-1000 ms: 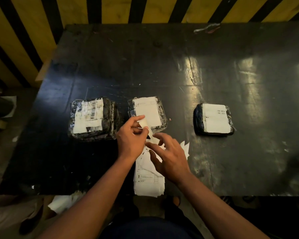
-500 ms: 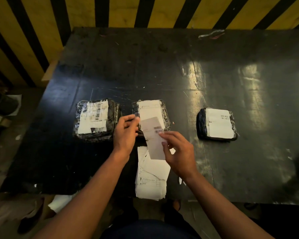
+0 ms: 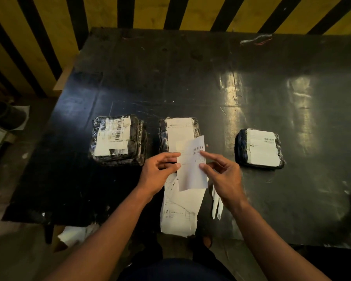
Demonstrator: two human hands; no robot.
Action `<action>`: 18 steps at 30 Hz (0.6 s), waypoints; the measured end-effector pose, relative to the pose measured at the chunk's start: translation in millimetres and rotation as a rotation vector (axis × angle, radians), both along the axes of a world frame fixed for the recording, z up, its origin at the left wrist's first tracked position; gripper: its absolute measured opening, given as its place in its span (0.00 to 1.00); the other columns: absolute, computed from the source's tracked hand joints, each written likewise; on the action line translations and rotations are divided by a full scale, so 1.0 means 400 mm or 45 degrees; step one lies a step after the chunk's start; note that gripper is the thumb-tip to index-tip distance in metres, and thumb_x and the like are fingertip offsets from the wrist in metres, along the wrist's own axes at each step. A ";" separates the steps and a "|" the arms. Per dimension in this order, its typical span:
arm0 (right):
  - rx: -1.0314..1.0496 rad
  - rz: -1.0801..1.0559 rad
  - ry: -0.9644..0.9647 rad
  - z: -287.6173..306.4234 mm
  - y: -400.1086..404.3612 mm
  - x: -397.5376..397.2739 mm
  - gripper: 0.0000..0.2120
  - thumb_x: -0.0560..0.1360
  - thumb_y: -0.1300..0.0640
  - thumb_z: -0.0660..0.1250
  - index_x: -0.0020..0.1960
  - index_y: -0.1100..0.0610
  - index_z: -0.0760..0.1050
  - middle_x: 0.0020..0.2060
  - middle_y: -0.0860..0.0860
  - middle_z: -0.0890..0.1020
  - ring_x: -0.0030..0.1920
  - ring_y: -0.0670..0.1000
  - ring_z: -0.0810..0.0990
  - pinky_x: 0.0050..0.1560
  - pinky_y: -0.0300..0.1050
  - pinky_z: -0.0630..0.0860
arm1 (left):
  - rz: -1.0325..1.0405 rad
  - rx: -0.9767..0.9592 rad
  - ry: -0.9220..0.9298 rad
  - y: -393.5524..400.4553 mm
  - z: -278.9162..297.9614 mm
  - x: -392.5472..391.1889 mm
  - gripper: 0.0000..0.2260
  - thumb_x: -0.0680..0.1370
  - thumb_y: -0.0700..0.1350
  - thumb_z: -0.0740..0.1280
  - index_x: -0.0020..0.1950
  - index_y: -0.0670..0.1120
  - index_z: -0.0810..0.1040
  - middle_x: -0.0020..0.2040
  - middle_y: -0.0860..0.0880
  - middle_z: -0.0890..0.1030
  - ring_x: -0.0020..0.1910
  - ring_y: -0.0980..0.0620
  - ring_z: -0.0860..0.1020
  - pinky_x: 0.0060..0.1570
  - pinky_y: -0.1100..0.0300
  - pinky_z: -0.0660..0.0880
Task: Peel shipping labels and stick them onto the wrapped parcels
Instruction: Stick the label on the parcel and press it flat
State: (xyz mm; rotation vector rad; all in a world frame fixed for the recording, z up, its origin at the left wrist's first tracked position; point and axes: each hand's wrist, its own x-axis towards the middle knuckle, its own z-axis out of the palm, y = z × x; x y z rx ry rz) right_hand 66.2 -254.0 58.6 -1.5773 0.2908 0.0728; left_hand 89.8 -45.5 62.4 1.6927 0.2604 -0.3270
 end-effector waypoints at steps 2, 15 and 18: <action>0.001 0.015 0.000 -0.005 0.000 0.009 0.16 0.74 0.62 0.76 0.61 0.52 0.85 0.53 0.49 0.87 0.51 0.59 0.84 0.55 0.56 0.85 | 0.047 -0.012 0.023 0.000 -0.006 0.009 0.16 0.75 0.37 0.77 0.59 0.52 0.85 0.53 0.47 0.85 0.54 0.49 0.84 0.55 0.58 0.82; -0.519 -0.005 -0.023 -0.051 0.017 0.125 0.15 0.76 0.56 0.76 0.62 0.48 0.83 0.53 0.44 0.85 0.44 0.40 0.83 0.41 0.33 0.82 | 0.098 0.340 -0.241 -0.002 -0.036 0.104 0.13 0.76 0.37 0.76 0.58 0.50 0.86 0.53 0.57 0.85 0.48 0.57 0.84 0.53 0.59 0.83; -0.686 0.004 -0.014 -0.062 0.027 0.176 0.14 0.77 0.49 0.75 0.62 0.43 0.83 0.56 0.44 0.85 0.48 0.45 0.84 0.44 0.49 0.86 | 0.114 0.438 -0.271 -0.007 -0.044 0.146 0.14 0.76 0.36 0.75 0.58 0.50 0.86 0.52 0.60 0.83 0.48 0.58 0.84 0.51 0.57 0.84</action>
